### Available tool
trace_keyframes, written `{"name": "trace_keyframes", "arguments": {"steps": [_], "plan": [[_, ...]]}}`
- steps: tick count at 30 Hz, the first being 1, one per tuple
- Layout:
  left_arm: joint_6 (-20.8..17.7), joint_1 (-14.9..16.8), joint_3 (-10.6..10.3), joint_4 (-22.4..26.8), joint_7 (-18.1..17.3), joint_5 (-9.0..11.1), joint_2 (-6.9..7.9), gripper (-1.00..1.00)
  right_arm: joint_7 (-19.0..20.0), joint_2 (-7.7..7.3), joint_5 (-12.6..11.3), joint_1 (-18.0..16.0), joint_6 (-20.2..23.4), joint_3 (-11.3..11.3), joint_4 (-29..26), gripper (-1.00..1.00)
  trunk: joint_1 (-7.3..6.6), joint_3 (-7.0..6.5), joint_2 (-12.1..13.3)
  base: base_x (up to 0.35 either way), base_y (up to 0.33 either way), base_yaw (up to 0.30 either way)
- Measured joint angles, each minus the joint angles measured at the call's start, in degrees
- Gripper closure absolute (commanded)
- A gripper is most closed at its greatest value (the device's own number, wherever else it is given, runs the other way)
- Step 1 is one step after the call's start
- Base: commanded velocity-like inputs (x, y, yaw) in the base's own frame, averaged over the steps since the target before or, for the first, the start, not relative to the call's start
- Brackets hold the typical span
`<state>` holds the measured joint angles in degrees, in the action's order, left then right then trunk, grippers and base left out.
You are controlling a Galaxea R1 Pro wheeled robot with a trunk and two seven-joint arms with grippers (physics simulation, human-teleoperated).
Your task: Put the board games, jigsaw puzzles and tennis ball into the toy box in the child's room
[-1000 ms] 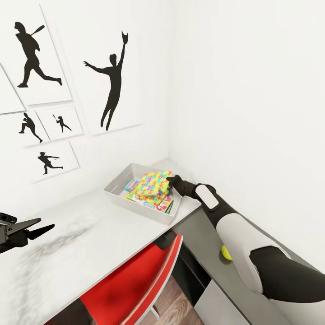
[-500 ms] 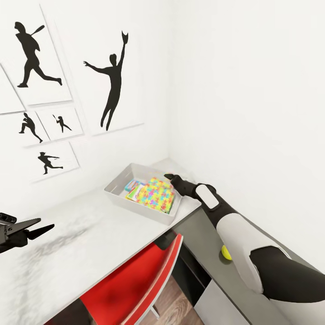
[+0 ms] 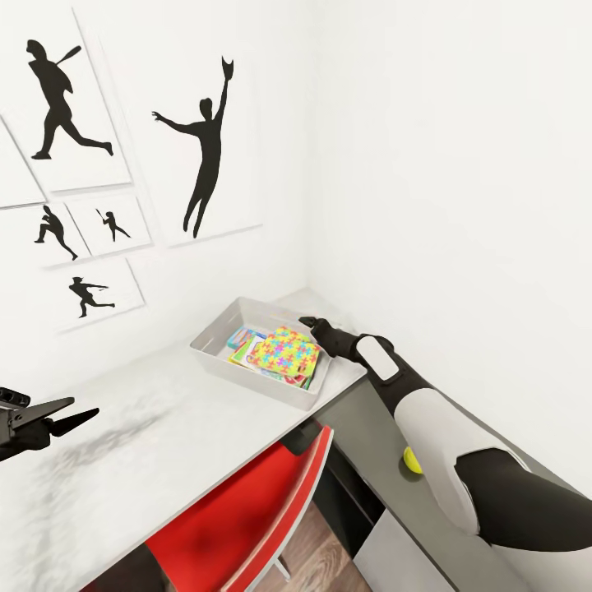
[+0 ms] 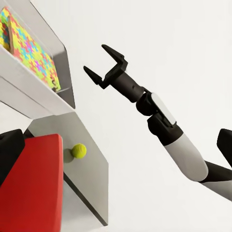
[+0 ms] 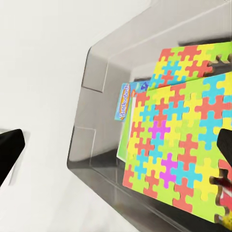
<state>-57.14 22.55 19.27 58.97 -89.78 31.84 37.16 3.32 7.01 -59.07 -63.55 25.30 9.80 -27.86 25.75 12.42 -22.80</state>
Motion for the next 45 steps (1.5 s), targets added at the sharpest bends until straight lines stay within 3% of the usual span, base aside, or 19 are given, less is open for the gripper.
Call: {"name": "trace_keyframes", "arguments": {"steps": [5,9,12,16,19,23,25,30,35,45], "plan": [[0.00,-0.01,0.00,0.00,0.00,0.00,0.00,-1.00,0.00,-0.57,0.01,0.05,-0.06,0.03,-0.05,-1.00,0.00,0.00,0.00,0.000,0.000,0.000],[0.00,-0.04,0.00,0.00,0.00,0.00,0.00,-1.00,0.00,-2.31,-0.03,0.15,0.64,0.04,-0.74,-1.00,0.00,0.00,0.00,0.000,0.000,0.000],[0.00,-0.02,0.01,0.01,0.00,0.01,0.00,-1.00,0.02,-5.05,-0.15,1.82,2.60,-0.02,-3.09,-1.00,0.00,0.00,0.00,0.000,0.000,0.000],[0.00,-0.02,0.01,0.00,0.00,0.01,0.01,-1.00,0.08,-9.76,-0.72,5.54,4.59,-0.41,-9.84,-1.00,0.00,0.00,0.00,0.000,0.000,0.000],[0.00,-0.01,-0.05,0.00,0.00,0.01,0.00,-1.00,0.22,-11.44,-0.86,7.70,7.06,-0.68,-14.50,-1.00,0.00,0.00,0.00,0.000,0.000,0.000],[0.00,0.00,-0.06,0.00,0.00,0.01,0.00,-1.00,0.28,-12.38,-0.91,9.92,8.92,-1.93,-18.17,-1.00,0.00,0.00,0.00,0.000,0.000,0.000],[0.00,-0.01,-0.08,0.00,0.00,0.01,0.00,-1.00,0.32,-13.37,-0.98,11.32,9.44,-3.23,-19.30,-1.00,0.00,0.00,0.00,0.000,0.000,0.000],[0.00,-0.02,-0.08,0.00,0.00,0.04,0.01,-1.00,0.46,-15.73,-1.00,14.30,9.63,-3.96,-19.78,-1.00,0.00,0.00,0.00,0.000,0.000,0.000],[0.00,-0.01,-0.06,0.00,0.00,0.07,0.00,-1.00,4.31,-18.17,-0.81,17.81,9.63,-4.09,-19.85,-1.00,0.00,0.00,0.00,0.000,0.000,0.000],[0.00,0.00,-0.09,0.03,0.00,0.09,0.00,-1.00,5.66,-19.05,-0.36,22.09,9.32,-4.11,-19.83,-1.00,0.00,0.00,0.00,0.000,0.000,0.000]]}}
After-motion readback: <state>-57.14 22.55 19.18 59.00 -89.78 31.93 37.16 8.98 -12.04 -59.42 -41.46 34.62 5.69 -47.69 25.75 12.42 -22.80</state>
